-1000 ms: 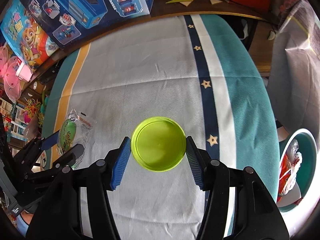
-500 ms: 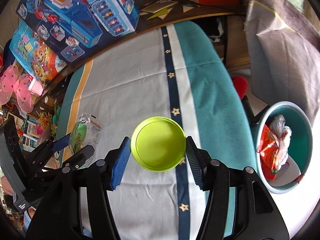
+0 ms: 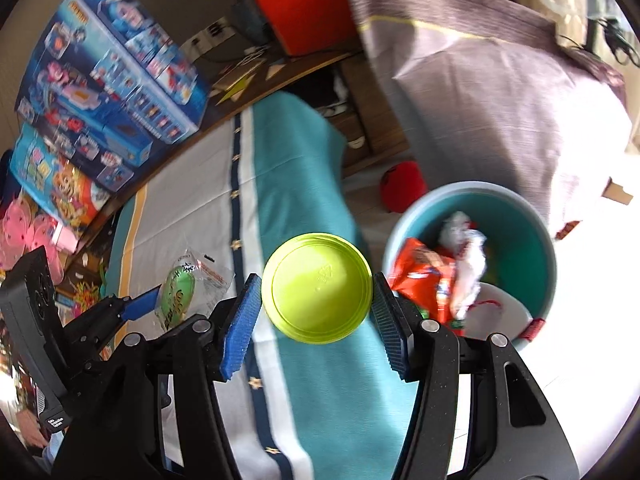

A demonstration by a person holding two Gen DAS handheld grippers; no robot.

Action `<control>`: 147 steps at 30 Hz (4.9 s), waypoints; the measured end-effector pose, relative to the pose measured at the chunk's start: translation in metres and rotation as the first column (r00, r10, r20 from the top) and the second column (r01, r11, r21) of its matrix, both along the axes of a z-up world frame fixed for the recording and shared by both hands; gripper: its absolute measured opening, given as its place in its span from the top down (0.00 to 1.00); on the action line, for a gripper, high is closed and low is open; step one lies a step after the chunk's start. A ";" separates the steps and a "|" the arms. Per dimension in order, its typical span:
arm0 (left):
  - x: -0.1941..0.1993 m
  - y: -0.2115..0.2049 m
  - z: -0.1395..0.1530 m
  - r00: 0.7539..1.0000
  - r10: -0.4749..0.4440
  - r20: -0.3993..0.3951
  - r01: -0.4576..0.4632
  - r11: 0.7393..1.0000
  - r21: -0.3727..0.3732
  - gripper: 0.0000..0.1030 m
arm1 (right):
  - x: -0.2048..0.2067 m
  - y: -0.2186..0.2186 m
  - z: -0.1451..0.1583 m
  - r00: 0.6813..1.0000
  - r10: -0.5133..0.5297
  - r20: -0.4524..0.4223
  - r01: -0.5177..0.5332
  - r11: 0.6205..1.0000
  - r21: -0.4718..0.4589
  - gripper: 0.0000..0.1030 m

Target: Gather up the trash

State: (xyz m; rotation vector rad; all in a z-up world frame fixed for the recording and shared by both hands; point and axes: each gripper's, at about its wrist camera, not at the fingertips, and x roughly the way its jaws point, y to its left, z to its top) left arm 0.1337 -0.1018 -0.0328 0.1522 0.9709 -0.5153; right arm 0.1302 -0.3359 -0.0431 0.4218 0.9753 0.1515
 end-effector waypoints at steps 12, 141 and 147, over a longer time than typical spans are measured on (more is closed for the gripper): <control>-0.002 -0.116 -0.027 0.987 -0.154 -0.044 0.157 0.984 0.081 0.36 | -0.023 -0.115 -0.037 0.984 -0.176 -0.041 0.179 0.981 0.074 0.48; -0.072 -0.020 -0.001 0.994 0.108 -0.026 -0.107 0.993 0.052 0.04 | -0.111 -0.038 -0.031 0.992 -0.072 -0.100 0.052 0.979 -0.197 0.07; -0.072 -0.019 -0.002 0.994 0.108 -0.014 -0.107 0.992 0.061 0.04 | -0.109 -0.038 -0.033 0.991 -0.077 -0.108 0.055 0.980 -0.193 0.07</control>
